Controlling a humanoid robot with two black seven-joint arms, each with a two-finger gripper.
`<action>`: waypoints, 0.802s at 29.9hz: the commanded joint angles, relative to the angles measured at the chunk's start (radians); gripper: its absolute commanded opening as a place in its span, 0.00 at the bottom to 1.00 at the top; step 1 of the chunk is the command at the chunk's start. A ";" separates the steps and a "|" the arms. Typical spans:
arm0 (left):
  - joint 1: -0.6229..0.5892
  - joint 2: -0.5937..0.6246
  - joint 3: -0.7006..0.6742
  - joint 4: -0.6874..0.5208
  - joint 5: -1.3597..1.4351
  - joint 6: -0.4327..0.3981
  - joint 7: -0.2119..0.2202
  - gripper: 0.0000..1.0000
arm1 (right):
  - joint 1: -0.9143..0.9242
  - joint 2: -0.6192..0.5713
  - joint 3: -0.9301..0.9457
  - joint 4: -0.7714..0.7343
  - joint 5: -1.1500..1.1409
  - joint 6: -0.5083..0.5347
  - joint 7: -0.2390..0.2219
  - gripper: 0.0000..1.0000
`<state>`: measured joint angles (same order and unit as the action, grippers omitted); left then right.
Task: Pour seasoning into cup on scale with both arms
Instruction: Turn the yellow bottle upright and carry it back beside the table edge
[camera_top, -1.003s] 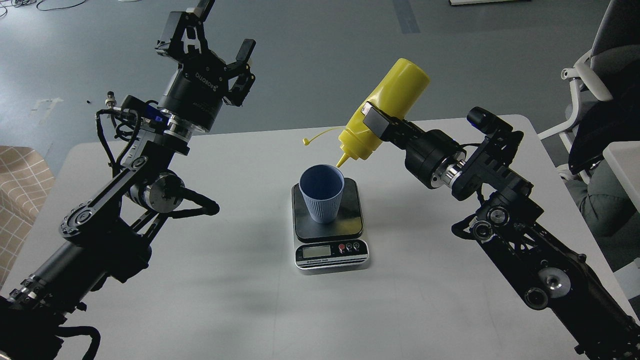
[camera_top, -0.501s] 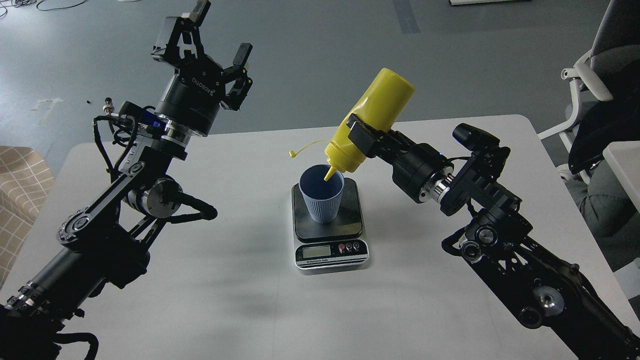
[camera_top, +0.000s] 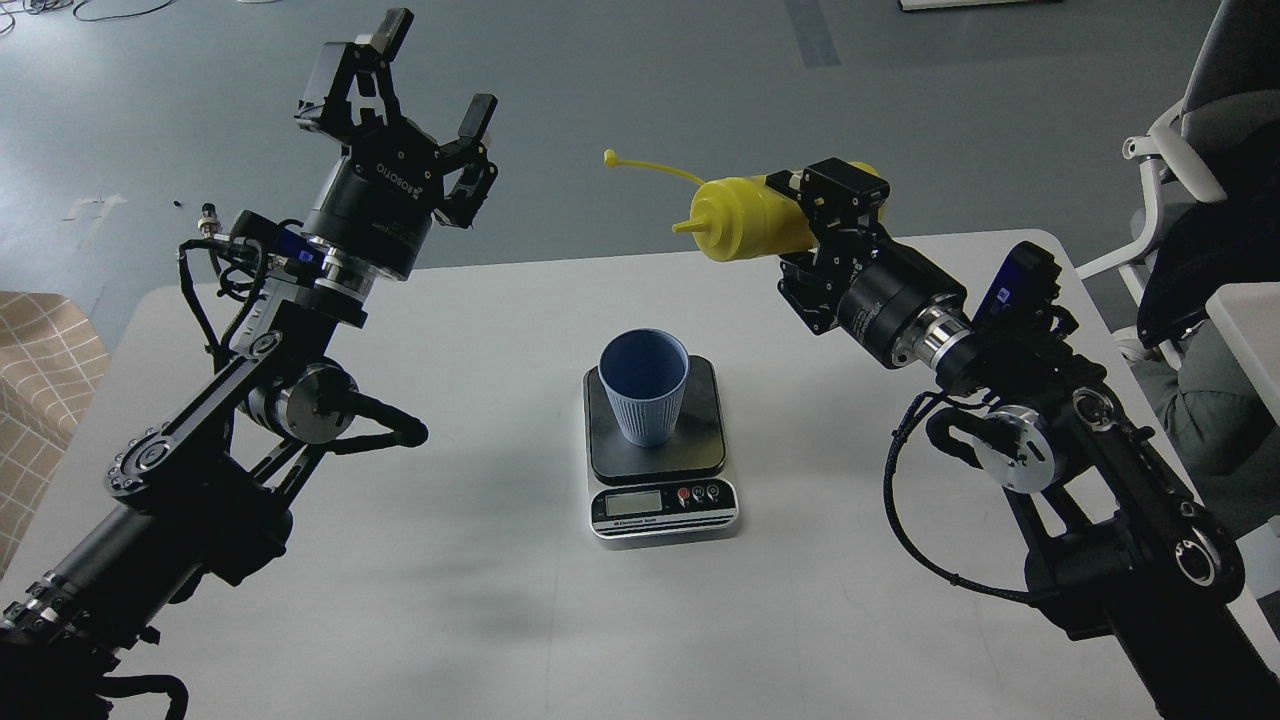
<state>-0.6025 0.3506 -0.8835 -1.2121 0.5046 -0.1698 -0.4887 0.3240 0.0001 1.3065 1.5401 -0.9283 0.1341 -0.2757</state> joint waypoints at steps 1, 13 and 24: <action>0.004 0.007 0.001 -0.004 0.000 0.000 0.000 0.98 | 0.000 0.000 0.075 0.037 0.249 0.001 -0.014 0.00; 0.006 0.057 0.011 -0.004 0.000 0.001 0.000 0.98 | -0.151 0.000 0.246 0.055 0.546 0.131 -0.022 0.00; 0.007 0.172 0.018 -0.020 0.002 -0.034 0.000 0.98 | -0.408 0.000 0.293 0.048 0.830 0.355 -0.115 0.00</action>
<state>-0.5957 0.5042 -0.8646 -1.2200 0.5056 -0.1944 -0.4887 -0.0580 0.0001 1.5893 1.5882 -0.1634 0.4753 -0.3455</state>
